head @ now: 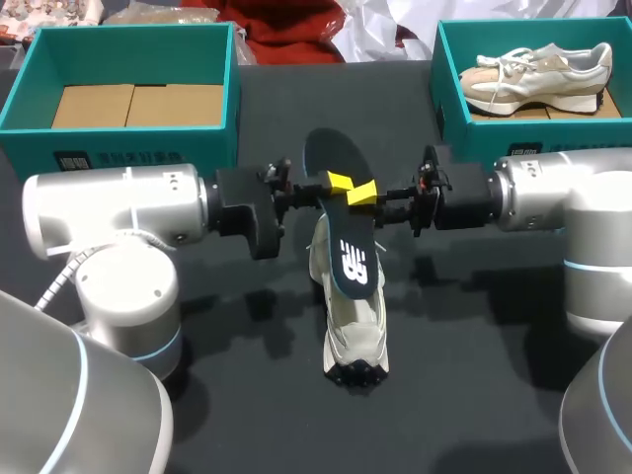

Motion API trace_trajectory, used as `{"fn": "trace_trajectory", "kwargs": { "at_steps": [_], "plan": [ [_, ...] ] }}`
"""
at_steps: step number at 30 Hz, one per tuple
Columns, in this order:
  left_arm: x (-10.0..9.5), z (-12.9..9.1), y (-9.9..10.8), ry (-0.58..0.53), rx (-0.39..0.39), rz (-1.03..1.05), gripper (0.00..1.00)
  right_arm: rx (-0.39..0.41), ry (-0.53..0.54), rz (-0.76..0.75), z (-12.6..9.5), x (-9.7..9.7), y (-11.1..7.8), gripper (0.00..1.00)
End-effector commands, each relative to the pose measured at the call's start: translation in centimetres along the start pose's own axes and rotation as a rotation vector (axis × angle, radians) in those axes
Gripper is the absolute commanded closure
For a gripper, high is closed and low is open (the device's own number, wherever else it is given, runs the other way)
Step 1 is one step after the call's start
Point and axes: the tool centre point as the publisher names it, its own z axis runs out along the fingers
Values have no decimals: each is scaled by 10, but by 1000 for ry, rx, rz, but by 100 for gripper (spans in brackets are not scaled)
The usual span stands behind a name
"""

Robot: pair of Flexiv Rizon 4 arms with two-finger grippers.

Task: Take the shoe out of the shoebox, open the shoe tongue, remove and reinsert the insole, then place the shoe into the shoebox

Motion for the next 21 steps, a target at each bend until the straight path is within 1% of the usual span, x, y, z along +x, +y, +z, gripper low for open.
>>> {"fn": "trace_trajectory", "kwargs": {
  "at_steps": [1, 3, 4, 13, 15, 17, 18, 20, 21],
  "plan": [
    [-1, -11, -5, 1, -4, 1, 100, 12, -12, -34, -19, 1, -7, 0],
    [-1, -16, -6, 0, -2, -4, 100, 67, -1, -90, -31, 1, -12, 0],
    [-1, -19, -7, -4, -1, -8, 100, 55, 1, -85, -38, -1, -12, 0],
    [-3, -43, -19, -42, -20, -32, 100, 55, 1, -85, -38, -1, -12, 0],
    [-5, -46, -23, -44, -14, -48, 100, 55, 1, -85, -38, -1, -12, 0],
    [-7, -48, -27, -18, -24, -69, 100, 55, 1, -85, -38, -1, -12, 0],
    [-8, -48, -29, 1, -33, -86, 100, 80, 10, -148, -42, 0, -16, 0],
    [-11, -48, -33, 15, -33, -121, 100, 89, -13, -239, -52, 2, -23, 0],
    [-12, -48, -35, 16, -25, -154, 100, 108, -17, -297, -56, 2, -27, 0]
  ]
}}
